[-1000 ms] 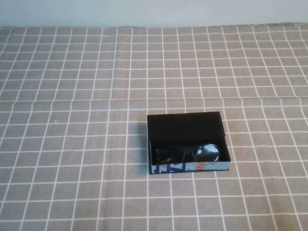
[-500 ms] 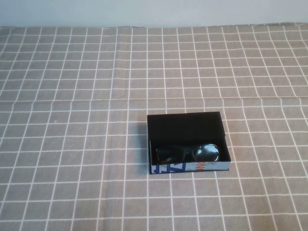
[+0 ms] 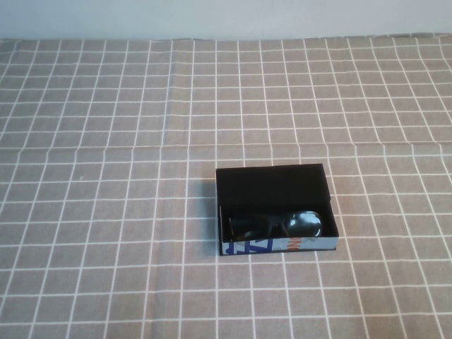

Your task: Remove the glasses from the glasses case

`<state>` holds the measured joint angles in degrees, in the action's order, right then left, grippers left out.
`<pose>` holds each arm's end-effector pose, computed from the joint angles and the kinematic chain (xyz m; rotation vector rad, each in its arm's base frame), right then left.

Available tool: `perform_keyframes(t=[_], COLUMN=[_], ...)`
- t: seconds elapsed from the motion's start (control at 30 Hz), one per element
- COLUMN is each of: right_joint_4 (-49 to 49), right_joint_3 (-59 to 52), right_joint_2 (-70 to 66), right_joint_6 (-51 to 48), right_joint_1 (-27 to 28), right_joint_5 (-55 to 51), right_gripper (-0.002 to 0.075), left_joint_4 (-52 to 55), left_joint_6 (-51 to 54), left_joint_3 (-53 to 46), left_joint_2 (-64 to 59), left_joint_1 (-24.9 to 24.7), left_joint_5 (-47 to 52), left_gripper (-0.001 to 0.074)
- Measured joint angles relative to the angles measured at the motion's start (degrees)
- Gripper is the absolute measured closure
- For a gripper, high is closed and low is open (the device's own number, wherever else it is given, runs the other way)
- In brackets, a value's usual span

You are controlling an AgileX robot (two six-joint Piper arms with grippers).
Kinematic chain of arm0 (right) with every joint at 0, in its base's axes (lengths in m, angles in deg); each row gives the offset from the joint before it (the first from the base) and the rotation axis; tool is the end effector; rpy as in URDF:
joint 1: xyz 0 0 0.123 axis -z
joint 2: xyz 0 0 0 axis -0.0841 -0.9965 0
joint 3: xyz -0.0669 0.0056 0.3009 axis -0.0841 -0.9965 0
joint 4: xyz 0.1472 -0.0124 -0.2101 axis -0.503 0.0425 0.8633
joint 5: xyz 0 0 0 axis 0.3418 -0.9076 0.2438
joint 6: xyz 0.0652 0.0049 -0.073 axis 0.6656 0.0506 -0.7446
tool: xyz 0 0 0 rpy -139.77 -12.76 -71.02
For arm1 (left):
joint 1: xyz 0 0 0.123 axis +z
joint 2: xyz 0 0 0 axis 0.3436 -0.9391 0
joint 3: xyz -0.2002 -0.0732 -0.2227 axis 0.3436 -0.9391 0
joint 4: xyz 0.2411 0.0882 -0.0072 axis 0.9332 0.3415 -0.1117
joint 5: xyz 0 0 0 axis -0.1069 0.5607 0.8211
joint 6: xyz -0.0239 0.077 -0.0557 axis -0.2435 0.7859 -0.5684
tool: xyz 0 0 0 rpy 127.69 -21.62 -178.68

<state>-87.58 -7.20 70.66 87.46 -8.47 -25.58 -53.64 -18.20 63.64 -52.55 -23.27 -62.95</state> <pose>0.0426 0.0214 0.1925 0.6357 1.5904 0.9656 0.0409 -0.0010 0.1715 0.1504 1.8504 0.0547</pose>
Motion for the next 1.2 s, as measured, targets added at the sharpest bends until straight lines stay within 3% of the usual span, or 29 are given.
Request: perform_keyframes(t=[0.13,0.27,0.5,0.9,1.07,1.2], right_joint_4=[0.1,4.43,17.81,20.81,24.87,31.31], right_joint_3=[0.3,7.24,30.64,64.7,75.13,81.88], right_joint_2=[0.0,-2.2,-23.17,-62.38,-75.79,-85.36], right_joint_6=[-4.0,-8.02,-26.39,-58.99,-63.47,-63.94], right_joint_1=[0.0,0.0,0.0,0.0,-2.56,-8.43], right_joint_5=[-3.74,-12.11,-28.1,-51.63,-56.09,-57.02], right_gripper=[0.0744,0.0744,0.0744,0.0744,0.0744,0.0744], left_joint_4=[0.0,0.0,0.0,0.0,0.0,0.0], left_joint_6=[0.0,0.0,0.0,0.0,0.0,0.0], left_joint_3=[0.0,0.0,0.0,0.0,0.0,0.0], left_joint_2=[0.0,0.0,0.0,0.0,0.0,0.0], left_joint_1=[0.0,0.0,0.0,0.0,0.0,0.0], left_joint_5=[0.0,0.0,0.0,0.0,0.0,0.0], left_gripper=[0.074,0.0739,0.0739,0.0739,0.0739,0.074])
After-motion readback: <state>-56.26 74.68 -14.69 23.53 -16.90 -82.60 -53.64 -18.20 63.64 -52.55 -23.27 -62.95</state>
